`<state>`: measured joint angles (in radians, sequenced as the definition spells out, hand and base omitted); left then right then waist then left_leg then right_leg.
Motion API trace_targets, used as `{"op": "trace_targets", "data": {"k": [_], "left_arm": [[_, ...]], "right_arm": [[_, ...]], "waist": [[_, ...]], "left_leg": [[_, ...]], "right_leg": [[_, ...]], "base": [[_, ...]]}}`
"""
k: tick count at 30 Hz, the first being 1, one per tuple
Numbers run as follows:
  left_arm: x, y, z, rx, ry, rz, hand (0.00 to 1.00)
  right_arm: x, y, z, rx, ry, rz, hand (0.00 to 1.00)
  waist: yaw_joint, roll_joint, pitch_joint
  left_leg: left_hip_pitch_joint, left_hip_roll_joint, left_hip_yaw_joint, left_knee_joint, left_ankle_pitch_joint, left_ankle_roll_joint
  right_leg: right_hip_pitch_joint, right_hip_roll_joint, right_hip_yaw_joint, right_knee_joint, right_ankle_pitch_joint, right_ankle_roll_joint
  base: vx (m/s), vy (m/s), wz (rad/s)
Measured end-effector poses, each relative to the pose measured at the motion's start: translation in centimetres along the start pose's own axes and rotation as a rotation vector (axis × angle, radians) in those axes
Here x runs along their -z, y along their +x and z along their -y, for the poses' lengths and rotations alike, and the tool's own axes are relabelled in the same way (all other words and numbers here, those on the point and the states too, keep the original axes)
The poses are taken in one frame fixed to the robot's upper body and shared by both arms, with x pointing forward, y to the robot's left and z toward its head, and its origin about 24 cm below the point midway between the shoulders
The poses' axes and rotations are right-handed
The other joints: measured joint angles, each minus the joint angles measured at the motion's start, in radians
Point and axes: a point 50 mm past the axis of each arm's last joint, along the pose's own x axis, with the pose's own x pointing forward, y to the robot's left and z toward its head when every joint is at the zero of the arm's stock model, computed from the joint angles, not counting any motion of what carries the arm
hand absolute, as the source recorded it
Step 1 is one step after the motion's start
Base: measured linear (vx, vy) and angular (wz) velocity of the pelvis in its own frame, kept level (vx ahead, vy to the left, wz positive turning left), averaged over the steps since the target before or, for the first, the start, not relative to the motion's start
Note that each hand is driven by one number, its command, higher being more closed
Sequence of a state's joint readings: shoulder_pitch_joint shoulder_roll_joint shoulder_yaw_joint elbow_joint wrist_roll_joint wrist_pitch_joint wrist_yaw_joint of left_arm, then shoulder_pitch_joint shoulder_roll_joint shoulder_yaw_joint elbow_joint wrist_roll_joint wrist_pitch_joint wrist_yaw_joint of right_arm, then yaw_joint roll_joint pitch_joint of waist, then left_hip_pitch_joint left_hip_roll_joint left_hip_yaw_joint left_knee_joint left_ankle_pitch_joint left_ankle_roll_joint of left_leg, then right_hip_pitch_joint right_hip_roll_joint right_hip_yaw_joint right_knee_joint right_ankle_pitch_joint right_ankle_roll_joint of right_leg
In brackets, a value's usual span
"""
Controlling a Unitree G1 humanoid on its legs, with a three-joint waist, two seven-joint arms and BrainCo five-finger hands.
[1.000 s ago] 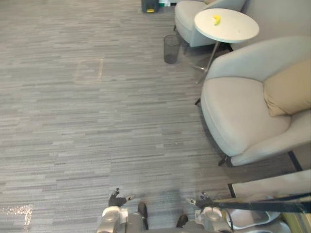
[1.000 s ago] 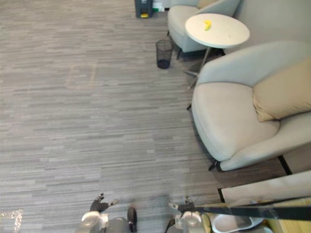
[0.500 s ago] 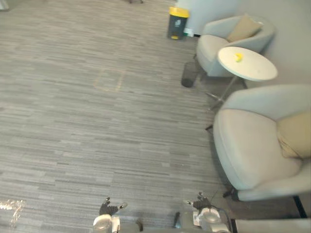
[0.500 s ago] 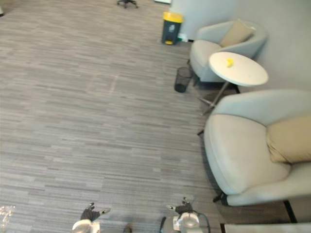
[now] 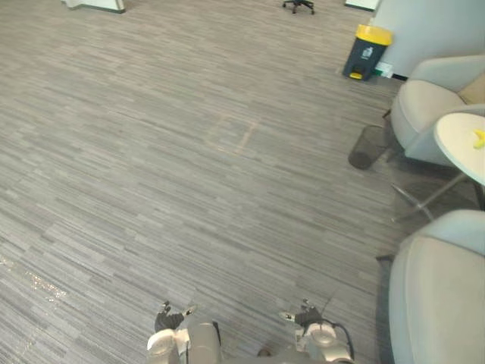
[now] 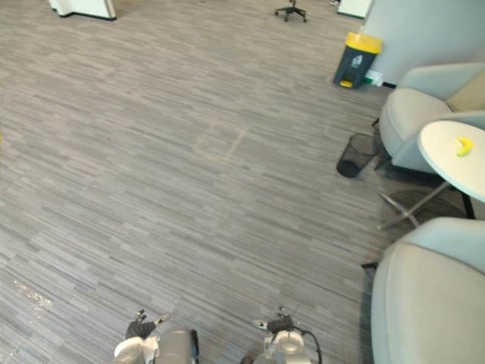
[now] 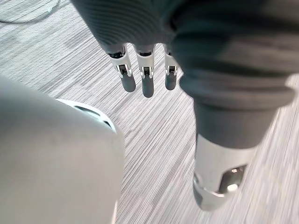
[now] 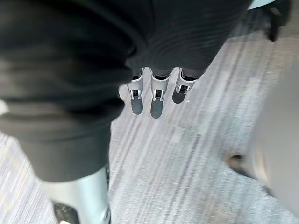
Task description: Organize the slippers on the shoe rack
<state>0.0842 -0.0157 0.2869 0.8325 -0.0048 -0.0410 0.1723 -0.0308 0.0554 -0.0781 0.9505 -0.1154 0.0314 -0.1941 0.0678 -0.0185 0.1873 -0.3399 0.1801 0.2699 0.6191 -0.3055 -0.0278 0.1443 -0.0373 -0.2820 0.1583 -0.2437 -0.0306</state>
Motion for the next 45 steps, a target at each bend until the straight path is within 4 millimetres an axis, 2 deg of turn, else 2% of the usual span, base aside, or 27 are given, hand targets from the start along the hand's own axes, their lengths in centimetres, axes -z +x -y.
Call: {"op": "trace_targets", "data": {"k": [2, 5, 7, 8, 9, 12, 16, 18, 19, 20, 22, 24, 25, 26, 29, 31, 33, 34, 35, 36, 37, 38, 40, 42, 43, 44, 45], "left_arm": [[0.1, -0.1, 0.4, 0.01, -0.008, -0.005, 0.0], [-0.4, 0.2, 0.2, 0.006, -0.006, 0.008, 0.0], [-0.2, 0.2, 0.3, 0.008, -0.002, -0.003, 0.0], [0.0, 0.2, 0.2, 0.011, 0.022, -0.017, 0.0], [0.3, 0.3, 0.1, 0.017, 0.049, -0.031, 0.0], [0.4, 0.3, -0.1, 0.013, 0.063, -0.038, 0.0], [0.3, 0.3, 0.5, 0.026, 0.054, -0.041, 0.0], [0.3, 0.3, 1.1, 0.041, 0.052, -0.048, 0.0], [0.4, 0.3, 1.2, 0.044, 0.053, -0.051, 0.0], [0.7, 0.2, 1.4, 0.049, 0.05, -0.064, 0.0], [1.0, 0.1, 1.7, 0.055, 0.051, -0.076, 0.0], [1.0, 0.1, 2.2, 0.064, 0.049, -0.076, 0.0], [1.1, 0.0, 2.3, 0.054, 0.019, -0.085, 0.0], [1.3, -0.1, 2.1, 0.043, 0.006, -0.086, 0.0], [0.0, 0.2, 1.6, 0.028, -0.008, -0.039, 0.0], [-0.7, 0.2, 1.0, 0.013, -0.016, 0.004, 0.0], [-1.0, 0.2, 0.8, 0.006, -0.032, 0.02, 0.0], [-1.1, 0.2, 1.0, 0.009, -0.036, 0.027, 0.0], [-1.0, 0.1, 1.1, 0.011, -0.046, 0.026, 0.0], [-1.0, 0.1, 1.2, 0.013, -0.057, 0.022, 0.0], [-1.3, 0.2, 1.0, 0.008, -0.051, 0.031, 0.0], [-1.2, 0.2, 0.8, 0.004, -0.05, 0.031, 0.0], [-1.2, 0.3, 0.5, -0.002, -0.044, 0.026, 0.0], [-0.6, 0.3, 0.4, 0.0, -0.021, -0.003, 0.0], [-0.4, 0.4, 0.4, 0.001, -0.017, -0.014, 0.0], [-0.2, 0.5, 0.5, 0.005, -0.007, -0.029, 0.0], [-0.1, 0.4, 0.7, 0.013, 0.004, -0.036, 0.0]], "right_arm": [[0.0, 0.1, 0.4, 0.012, -0.008, -0.005, 0.0], [0.0, 0.0, -0.3, -0.003, 0.001, -0.011, 0.0], [0.2, 0.0, 0.0, 0.009, 0.017, -0.019, 0.0], [0.6, 0.0, 0.2, 0.017, 0.027, -0.03, 0.0], [1.2, -0.2, 0.3, 0.019, 0.028, -0.046, 0.0], [1.3, -0.3, 0.6, 0.027, 0.036, -0.036, 0.0], [0.5, -0.1, 1.3, 0.054, 0.079, 0.001, 0.0], [0.6, -0.1, 1.7, 0.071, 0.102, -0.008, 0.0], [0.5, 0.0, 1.7, 0.072, 0.102, -0.009, 0.0], [0.3, 0.0, 1.8, 0.073, 0.102, -0.002, 0.0], [0.1, 0.1, 1.7, 0.072, 0.106, -0.001, 0.0], [-0.3, 0.2, 1.8, 0.072, 0.107, 0.01, 0.0], [-0.7, 0.1, 1.7, 0.067, 0.099, 0.027, 0.0], [-0.6, 0.1, 1.5, 0.058, 0.085, 0.022, 0.0], [-0.1, 0.0, 0.2, 0.016, 0.056, -0.014, 0.0], [0.1, -0.1, 0.1, 0.019, 0.048, -0.016, 0.0], [-0.2, 0.0, 0.1, 0.025, 0.048, -0.003, 0.0], [-0.2, 0.0, 0.1, 0.027, 0.049, -0.004, 0.0], [0.1, -0.1, 0.2, 0.028, 0.046, -0.013, 0.0], [0.3, -0.1, 0.1, 0.024, 0.035, -0.023, 0.0], [0.1, 0.0, -0.3, 0.001, 0.014, -0.02, 0.0], [-0.2, 0.0, -0.3, 0.008, 0.024, -0.015, 0.0], [-0.5, 0.1, -0.1, 0.015, 0.032, -0.001, 0.0], [-0.7, 0.1, 0.1, 0.02, 0.037, 0.009, 0.0], [-0.6, 0.1, 0.2, 0.021, 0.037, 0.006, 0.0], [0.2, -0.1, 0.3, 0.021, 0.039, -0.015, 0.0], [1.0, -0.3, 0.3, 0.02, 0.04, -0.036, 0.0]], "waist": [[0.018, 0.017, -0.01], [0.036, -0.022, -0.007], [0.038, -0.023, -0.008], [0.037, -0.028, -0.008], [0.029, -0.029, -0.008], [-0.001, -0.037, -0.013], [-0.018, -0.035, -0.01], [-0.022, -0.033, -0.009], [-0.026, -0.033, -0.009], [-0.042, -0.023, -0.012], [-0.046, 0.002, -0.028], [-0.051, 0.036, -0.015], [-0.056, 0.062, -0.003], [-0.041, 0.084, 0.009], [-0.003, 0.059, 0.03], [0.008, 0.027, 0.026], [0.019, 0.015, 0.029], [0.023, 0.016, 0.03], [0.035, 0.028, 0.022], [0.048, 0.023, 0.02], [0.047, -0.014, 0.007], [0.049, -0.02, 0.003], [0.049, -0.029, -0.003], [0.056, -0.035, -0.005], [0.053, -0.031, -0.003], [0.038, -0.028, 0.002], [0.029, -0.018, 0.007]], "left_leg": [[0.0, -0.021, 0.016, -0.165, 0.183, 0.042], [0.033, -0.087, 0.025, -0.157, 0.118, 0.079], [0.078, -0.103, 0.02, -0.157, 0.078, 0.088], [0.137, -0.13, 0.003, -0.175, 0.046, 0.089], [0.19, -0.153, -0.021, -0.189, 0.025, 0.093], [0.329, -0.183, -0.074, -0.279, 0.005, 0.101], [0.437, -0.19, -0.134, -0.36, -0.029, 0.09], [0.522, -0.191, -0.171, -0.426, -0.053, 0.074], [0.548, -0.193, -0.183, -0.441, -0.06, 0.067], [0.596, -0.18, -0.22, -0.467, -0.072, 0.048], [0.6, -0.134, -0.267, -0.412, -0.07, 0.037], [0.524, -0.108, -0.288, -0.187, -0.05, 0.004], [0.43, -0.087, -0.301, 0.08, 0.035, -0.065], [0.321, -0.059, -0.304, 0.355, 0.186, -0.11], [0.13, -0.022, -0.248, 0.588, 0.073, -0.052], [-0.002, -0.013, -0.196, 0.445, 0.009, -0.014], [-0.08, -0.022, -0.178, 0.197, 0.008, -0.005], [-0.087, -0.03, -0.183, 0.107, 0.025, -0.012], [-0.085, -0.043, -0.223, -0.114, 0.171, -0.032], [-0.069, -0.057, -0.212, -0.113, 0.222, -0.026], [-0.068, -0.088, -0.185, -0.099, 0.17, -0.003], [-0.066, -0.093, -0.172, -0.069, 0.126, 0.004], [-0.046, -0.099, -0.147, -0.03, 0.079, 0.037], [0.064, -0.11, -0.079, -0.024, -0.012, 0.058], [0.097, -0.111, -0.07, -0.029, -0.025, 0.059], [0.189, -0.118, -0.051, -0.056, -0.051, 0.063], [0.274, -0.119, -0.032, -0.105, -0.058, 0.064]], "right_leg": [[0.034, -0.015, -0.007, -0.03, -0.01, 0.049], [0.033, -0.086, 0.001, 0.051, 0.0, 0.09], [-0.022, -0.12, 0.027, 0.246, 0.013, 0.112], [-0.11, -0.161, 0.065, 0.497, 0.068, 0.134], [-0.193, -0.17, 0.111, 0.71, 0.081, 0.125], [-0.358, -0.131, 0.125, 0.88, 0.05, 0.129], [-0.506, -0.077, 0.055, 0.612, 0.022, 0.112], [-0.506, -0.034, 0.016, 0.259, 0.105, 0.078], [-0.507, -0.027, 0.017, 0.201, 0.131, 0.069], [-0.497, -0.013, 0.024, 0.183, 0.218, 0.006], [-0.488, 0.006, -0.003, 0.241, 0.187, -0.045], [-0.441, 0.038, -0.028, 0.251, 0.126, -0.053], [-0.372, 0.075, -0.023, 0.22, 0.091, -0.055], [-0.288, 0.114, 0.009, 0.181, 0.064, -0.065], [-0.12, 0.135, 0.088, 0.111, 0.036, -0.077], [-0.011, 0.095, 0.125, 0.02, 0.029, -0.062], [0.055, 0.052, 0.161, -0.023, -0.003, -0.011], [0.072, 0.042, 0.168, -0.028, -0.013, 0.005], [0.103, 0.018, 0.197, -0.024, -0.054, 0.036], [0.122, 0.006, 0.22, -0.021, -0.071, 0.055], [0.113, -0.032, 0.24, -0.005, -0.06, 0.037], [0.096, -0.043, 0.266, 0.04, -0.032, 0.027], [0.08, -0.068, 0.281, 0.112, -0.013, 0.056], [-0.055, -0.108, 0.332, 0.5, 0.069, 0.142], [-0.097, -0.112, 0.333, 0.61, 0.098, 0.156], [-0.183, -0.126, 0.294, 0.837, 0.102, 0.159], [-0.253, -0.132, 0.24, 0.946, 0.08, 0.127]], "base": [[0.43, 0.253, 0.2], [0.49, 0.319, 0.23], [0.35, 0.233, 0.18], [0.4, 0.207, 0.4], [0.4, 0.207, 0.53], [0.44, 0.088, 0.69], [0.4, 0.009, 0.53], [0.6, -0.045, 0.54], [0.76, -0.127, 0.71], [0.69, -0.134, 0.75], [0.78, -0.184, 0.55], [0.69, -0.188, 0.09], [0.69, -0.121, -0.36], [0.67, -0.075, -0.53], [0.64, 0.024, -0.77], [0.62, 0.087, -0.62], [0.49, 0.173, -0.57], [0.56, 0.278, -0.56], [0.57, 0.345, -0.53], [0.69, 0.409, -0.4], [0.68, 0.419, -0.27], [0.57, 0.331, -0.12], [0.5, 0.287, -0.26], [0.6, 0.316, -0.62], [0.46, 0.203, -0.56], [0.46, 0.156, -0.32], [0.45, 0.13, -0.33]]}}
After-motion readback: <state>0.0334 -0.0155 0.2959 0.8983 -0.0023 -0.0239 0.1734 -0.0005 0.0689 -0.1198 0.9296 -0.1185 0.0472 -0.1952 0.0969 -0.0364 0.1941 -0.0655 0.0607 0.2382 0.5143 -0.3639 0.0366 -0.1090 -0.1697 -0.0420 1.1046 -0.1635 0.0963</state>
